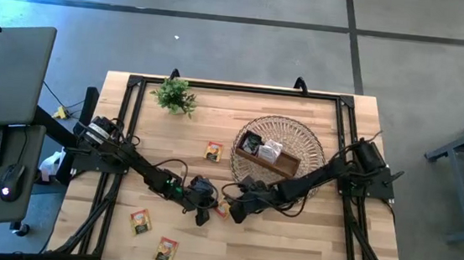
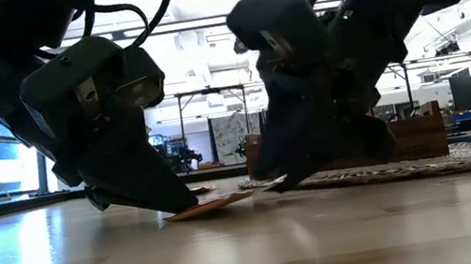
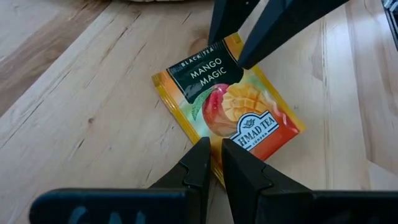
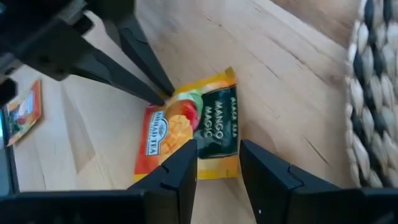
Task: Pick & Place Tea
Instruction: Put the orange tea bag into the right section of the wooden organizer
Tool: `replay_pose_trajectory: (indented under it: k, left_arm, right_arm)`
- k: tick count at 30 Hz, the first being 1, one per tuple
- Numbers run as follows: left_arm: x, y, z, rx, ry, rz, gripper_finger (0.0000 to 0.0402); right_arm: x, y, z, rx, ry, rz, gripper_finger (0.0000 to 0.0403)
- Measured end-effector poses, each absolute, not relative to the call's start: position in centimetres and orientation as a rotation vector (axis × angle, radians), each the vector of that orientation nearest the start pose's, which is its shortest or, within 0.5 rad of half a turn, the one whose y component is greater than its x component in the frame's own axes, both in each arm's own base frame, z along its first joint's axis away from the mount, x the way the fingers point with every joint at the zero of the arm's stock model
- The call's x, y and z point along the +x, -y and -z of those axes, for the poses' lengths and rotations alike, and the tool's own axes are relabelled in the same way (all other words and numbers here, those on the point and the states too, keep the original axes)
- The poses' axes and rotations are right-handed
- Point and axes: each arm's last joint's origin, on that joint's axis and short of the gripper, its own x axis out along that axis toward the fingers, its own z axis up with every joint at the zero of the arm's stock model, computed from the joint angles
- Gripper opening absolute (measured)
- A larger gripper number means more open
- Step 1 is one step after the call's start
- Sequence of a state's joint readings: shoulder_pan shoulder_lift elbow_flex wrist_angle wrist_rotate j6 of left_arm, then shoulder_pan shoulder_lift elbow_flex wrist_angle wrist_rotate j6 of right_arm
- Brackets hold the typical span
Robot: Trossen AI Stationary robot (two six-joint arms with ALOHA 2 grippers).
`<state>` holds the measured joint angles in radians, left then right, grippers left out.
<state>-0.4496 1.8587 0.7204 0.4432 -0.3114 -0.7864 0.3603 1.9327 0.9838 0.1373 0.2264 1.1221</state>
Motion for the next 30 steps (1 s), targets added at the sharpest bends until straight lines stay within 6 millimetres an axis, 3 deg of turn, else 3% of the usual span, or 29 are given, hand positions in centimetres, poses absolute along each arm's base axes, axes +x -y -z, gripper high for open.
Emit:
replay_pose_trajectory:
  k: [5, 14, 18, 22, 25, 30]
  left_arm:
    - [29.7, 13.2, -9.8, -0.488, -0.625, -0.169, 0.0044]
    - [30.1, 12.6, -10.0, -0.498, -0.594, -0.188, 0.0044]
    - [30.0, 12.7, -10.3, -0.498, -0.593, -0.177, 0.0044]
    - [29.9, 12.7, -12.0, -0.499, -0.570, -0.148, 0.0044]
    - [29.4, 12.4, -13.3, -0.472, -0.569, -0.149, 0.0044]
    - [28.6, 11.9, -14.5, -0.427, -0.591, -0.216, 0.0044]
  right_arm:
    - [34.9, -12.5, -11.6, 0.830, -0.749, 0.312, 0.0097]
    - [35.0, -12.4, -11.7, 0.742, -0.735, 0.305, 0.0009]
    - [35.0, -12.4, -11.7, 0.718, -0.738, 0.291, 0.0008]
    - [34.5, -12.3, -12.0, 0.677, -0.788, 0.284, 0.0003]
    - [33.7, -11.9, -13.5, 0.626, -0.804, 0.318, 0.0005]
    - [30.7, -10.3, -19.2, 0.392, -0.760, 0.409, 0.0004]
